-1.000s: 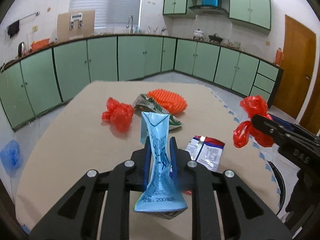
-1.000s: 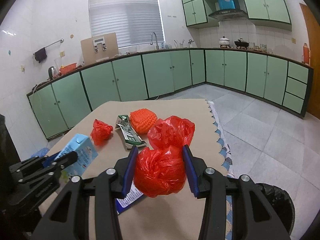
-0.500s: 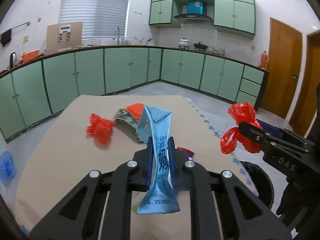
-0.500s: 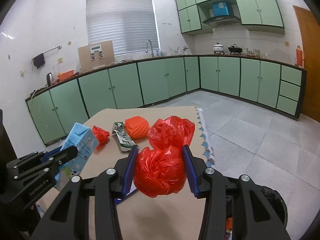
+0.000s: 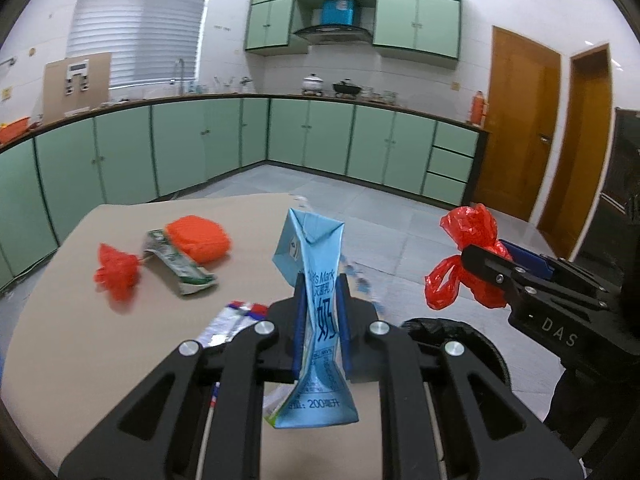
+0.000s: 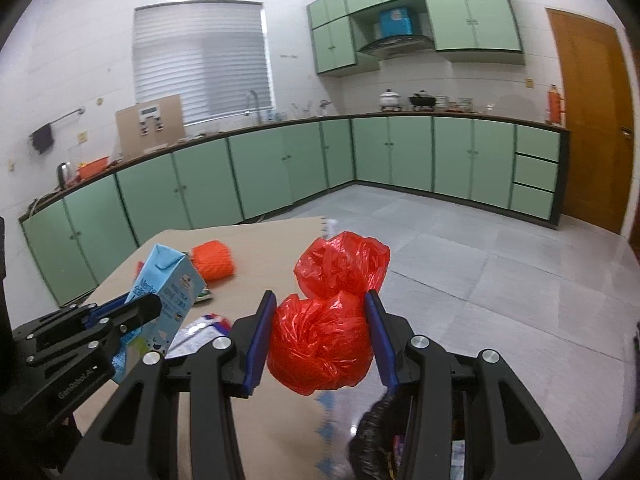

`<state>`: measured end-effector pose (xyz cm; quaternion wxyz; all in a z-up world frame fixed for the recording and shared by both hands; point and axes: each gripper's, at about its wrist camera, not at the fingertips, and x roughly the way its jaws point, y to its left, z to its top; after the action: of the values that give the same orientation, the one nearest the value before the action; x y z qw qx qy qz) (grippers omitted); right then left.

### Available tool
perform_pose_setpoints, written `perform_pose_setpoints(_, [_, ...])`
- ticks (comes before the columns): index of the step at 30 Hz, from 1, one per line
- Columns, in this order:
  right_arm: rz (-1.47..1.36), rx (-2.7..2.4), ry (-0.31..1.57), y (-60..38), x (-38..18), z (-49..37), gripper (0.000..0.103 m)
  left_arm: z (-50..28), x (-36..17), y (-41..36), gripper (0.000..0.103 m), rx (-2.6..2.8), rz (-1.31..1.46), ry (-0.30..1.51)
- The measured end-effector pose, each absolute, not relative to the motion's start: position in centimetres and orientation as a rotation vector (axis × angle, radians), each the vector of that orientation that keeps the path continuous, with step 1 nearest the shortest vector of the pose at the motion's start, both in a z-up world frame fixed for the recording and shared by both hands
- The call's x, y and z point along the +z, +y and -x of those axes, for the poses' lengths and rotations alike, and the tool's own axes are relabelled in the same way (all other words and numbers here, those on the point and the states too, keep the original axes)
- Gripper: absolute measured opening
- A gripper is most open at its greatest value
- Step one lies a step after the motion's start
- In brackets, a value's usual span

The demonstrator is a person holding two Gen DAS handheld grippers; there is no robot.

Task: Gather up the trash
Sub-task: 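Carry the red bag and milk carton over the black bin, then open both tools to drop the carton and red bag into the bin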

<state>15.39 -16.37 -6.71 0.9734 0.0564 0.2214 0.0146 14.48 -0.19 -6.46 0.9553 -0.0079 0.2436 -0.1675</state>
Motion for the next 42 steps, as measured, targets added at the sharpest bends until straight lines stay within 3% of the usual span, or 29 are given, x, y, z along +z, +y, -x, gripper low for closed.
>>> perform_pose_setpoints(24, [-0.170, -0.248, 0.476, -30.6, -9.1, -11.2, 0.045, -15.7, -11.2, -17.5, 0.013, -0.649, -0.064, 0.543])
perform_pose_setpoints(39, [-0.202, -0.299, 0.588, -35.9, -14.7, -12.0, 0.048, -18.9, -16.7, -23.7, 0.014, -0.699, -0.137, 0.646])
perform_pose_setpoints(41, [-0.206, -0.312, 0.596, -36.3, -15.0, -12.1, 0.050, -19.2, -16.8, -23.9, 0.019, -0.698, -0.140, 0.648])
perform_pose_setpoints(42, [-0.209, -0.318, 0.596, -36.5, -15.1, -12.0, 0.053, -19.2, -16.9, -24.0, 0.028, -0.699, -0.139, 0.647])
